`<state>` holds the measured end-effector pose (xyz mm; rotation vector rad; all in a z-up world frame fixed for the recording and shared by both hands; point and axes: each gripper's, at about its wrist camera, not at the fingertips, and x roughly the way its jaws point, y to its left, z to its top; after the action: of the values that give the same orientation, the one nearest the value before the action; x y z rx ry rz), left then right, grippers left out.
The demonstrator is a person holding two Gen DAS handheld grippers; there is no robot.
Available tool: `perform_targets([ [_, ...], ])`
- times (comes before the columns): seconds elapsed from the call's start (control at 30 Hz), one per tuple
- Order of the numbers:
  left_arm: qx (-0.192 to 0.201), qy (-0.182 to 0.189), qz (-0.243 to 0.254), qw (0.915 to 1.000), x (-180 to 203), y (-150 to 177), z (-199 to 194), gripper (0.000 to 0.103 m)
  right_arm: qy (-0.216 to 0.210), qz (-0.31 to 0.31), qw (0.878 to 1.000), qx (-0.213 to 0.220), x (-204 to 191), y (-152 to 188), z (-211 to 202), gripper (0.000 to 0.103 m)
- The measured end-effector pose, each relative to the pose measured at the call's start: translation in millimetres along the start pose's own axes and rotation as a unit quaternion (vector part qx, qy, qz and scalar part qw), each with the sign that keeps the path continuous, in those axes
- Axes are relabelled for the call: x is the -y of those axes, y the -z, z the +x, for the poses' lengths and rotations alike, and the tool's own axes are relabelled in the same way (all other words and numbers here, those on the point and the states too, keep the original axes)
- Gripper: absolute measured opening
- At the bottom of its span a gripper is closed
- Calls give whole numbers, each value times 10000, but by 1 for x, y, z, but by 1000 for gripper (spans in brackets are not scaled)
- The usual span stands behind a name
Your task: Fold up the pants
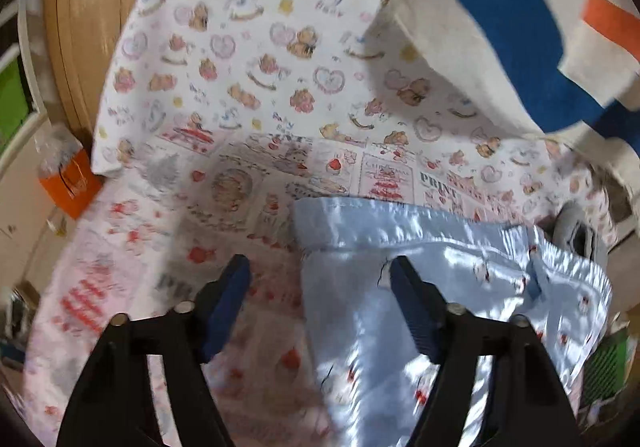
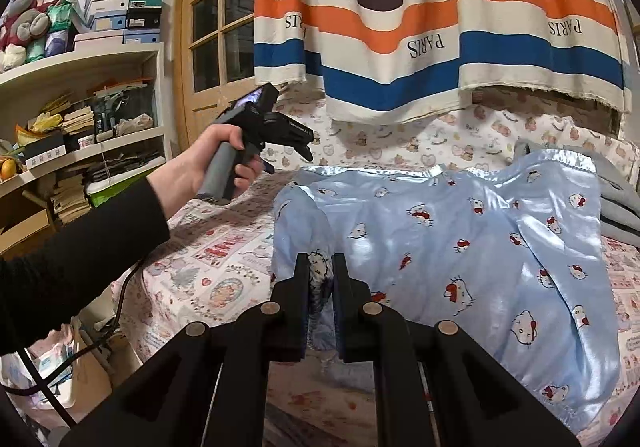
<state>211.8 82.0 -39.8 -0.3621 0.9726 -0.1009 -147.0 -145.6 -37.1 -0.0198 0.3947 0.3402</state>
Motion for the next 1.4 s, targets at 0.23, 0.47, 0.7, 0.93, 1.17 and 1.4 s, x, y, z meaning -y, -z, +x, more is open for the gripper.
perform_targets([
  [0.23, 18, 174, -396, 9991, -6, -21, 29, 43, -12, 83, 9999, -56, 5, -2, 3, 10],
  [0.47, 117, 292, -365, 9988, -14, -30, 28, 1, -105, 32, 9998, -146, 0, -5, 9, 10],
  [0.7, 718, -366, -279, 9964, -50, -54, -18, 1, -757, -121, 9968, -226, -32, -13, 16, 10],
  [0.93, 970, -831, -413, 9909, -104, -67, -59, 1, -1435, -357, 9888, -211, -84, -20, 24, 10],
  [1.17, 1218, -1074, -528, 9853, -142, -76, -107, 1, -1789, -356, 9832, 16, -116, -32, 26, 10],
  [1.4, 1496, -774, -53, 9857, -94, -81, -127, 1, -1278, -256, 9913, 201, -95, -30, 12, 10],
])
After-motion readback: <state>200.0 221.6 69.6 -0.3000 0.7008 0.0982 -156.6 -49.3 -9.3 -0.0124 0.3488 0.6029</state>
